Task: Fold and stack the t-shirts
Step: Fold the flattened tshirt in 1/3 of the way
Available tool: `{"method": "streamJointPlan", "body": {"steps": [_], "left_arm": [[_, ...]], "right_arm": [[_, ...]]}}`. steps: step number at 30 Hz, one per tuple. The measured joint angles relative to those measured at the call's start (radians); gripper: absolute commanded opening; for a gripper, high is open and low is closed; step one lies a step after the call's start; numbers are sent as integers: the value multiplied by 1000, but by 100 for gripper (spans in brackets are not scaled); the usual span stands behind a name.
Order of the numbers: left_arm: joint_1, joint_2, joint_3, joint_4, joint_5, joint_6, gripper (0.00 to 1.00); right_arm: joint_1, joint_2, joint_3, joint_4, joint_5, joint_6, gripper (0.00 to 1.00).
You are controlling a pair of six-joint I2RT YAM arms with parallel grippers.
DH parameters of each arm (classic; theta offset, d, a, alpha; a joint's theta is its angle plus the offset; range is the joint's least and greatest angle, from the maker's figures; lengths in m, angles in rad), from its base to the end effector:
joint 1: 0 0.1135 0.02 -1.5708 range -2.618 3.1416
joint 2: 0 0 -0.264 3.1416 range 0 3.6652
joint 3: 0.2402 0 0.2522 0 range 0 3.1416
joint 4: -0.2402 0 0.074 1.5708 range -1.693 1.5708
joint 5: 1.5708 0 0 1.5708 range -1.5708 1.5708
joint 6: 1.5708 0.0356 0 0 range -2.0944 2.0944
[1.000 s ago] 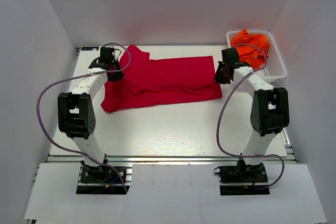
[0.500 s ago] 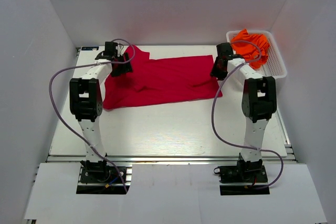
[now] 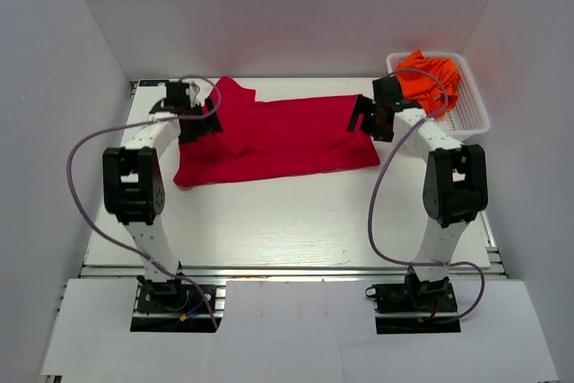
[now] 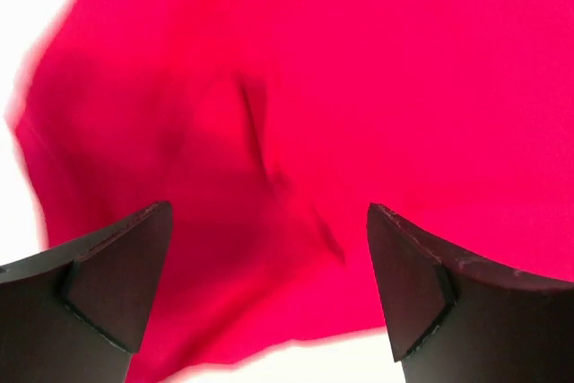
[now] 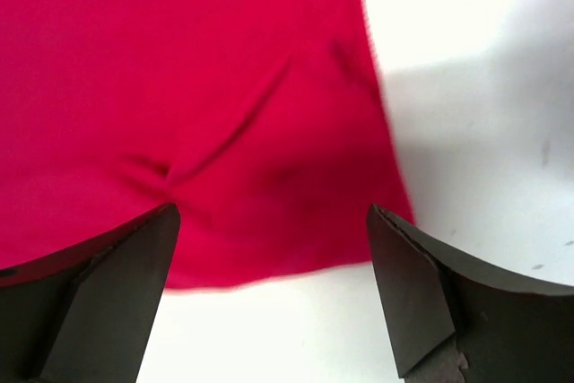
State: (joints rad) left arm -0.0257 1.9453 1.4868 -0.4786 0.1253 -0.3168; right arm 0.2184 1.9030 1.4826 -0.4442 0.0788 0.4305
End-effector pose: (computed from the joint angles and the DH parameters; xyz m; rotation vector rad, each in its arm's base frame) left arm 0.4273 -0.0154 0.2165 -0.3144 2.5029 -0.2968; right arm 0.4158 0.0894 0.2346 0.2937 2.4237 0.1956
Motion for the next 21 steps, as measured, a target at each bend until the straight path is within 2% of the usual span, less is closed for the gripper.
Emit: {"method": "streamJointPlan", "body": {"steps": [3,6,12,15,21], "left_arm": [[-16,-107,-200,63,57,-34,99],[-28,-144,-324,90,89,-60,99],[-8,-142,-369,71,26,-92,99],[-4,-175,-399,37,-35,-113,99],[-2,-351,-579,-65,-132,-168,99]], "right_arm": [[13,-32,-55,31,-69,-22,90],[18,-17,-89,62,-137,-18,90],[1,66,-142,91,-179,5,90],[-10,27,-211,142,-196,32,90],[-13,-154,-468,236,-251,58,90]]}}
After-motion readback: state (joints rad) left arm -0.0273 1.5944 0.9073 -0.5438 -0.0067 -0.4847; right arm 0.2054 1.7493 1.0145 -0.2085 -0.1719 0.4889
